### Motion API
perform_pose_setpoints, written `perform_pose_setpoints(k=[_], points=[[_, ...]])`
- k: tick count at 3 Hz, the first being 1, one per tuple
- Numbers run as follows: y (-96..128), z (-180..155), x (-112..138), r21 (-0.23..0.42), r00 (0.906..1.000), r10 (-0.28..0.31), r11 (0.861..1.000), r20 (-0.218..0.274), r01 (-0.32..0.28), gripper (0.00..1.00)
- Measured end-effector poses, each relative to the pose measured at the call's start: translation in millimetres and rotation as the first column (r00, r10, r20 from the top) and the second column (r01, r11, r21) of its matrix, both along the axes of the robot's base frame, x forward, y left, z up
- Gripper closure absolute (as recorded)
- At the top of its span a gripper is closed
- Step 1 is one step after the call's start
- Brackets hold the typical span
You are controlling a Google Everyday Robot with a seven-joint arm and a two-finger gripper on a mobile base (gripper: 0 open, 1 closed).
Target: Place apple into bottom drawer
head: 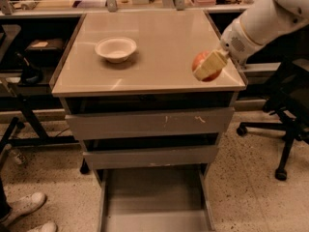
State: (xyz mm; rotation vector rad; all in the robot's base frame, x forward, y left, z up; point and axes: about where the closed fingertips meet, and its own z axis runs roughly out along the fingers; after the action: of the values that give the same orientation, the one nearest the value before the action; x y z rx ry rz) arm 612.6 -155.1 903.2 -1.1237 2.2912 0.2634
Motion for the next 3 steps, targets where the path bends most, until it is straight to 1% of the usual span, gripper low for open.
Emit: perform_pose_setpoints(k=[1,2,3], points=[[0.3,-34.9,-18.6,-0.025,0.9975,0.012,1.0,-0.07,-0.013,1.0],[0.4,-35.0,-18.6,-0.025,0.9974,0.012,1.0,-0.07,-0.014,1.0],[-3.1,-35.8,-44.9,-0.04,0.9946,0.006,0.999,-0.104,-0.011,1.0]])
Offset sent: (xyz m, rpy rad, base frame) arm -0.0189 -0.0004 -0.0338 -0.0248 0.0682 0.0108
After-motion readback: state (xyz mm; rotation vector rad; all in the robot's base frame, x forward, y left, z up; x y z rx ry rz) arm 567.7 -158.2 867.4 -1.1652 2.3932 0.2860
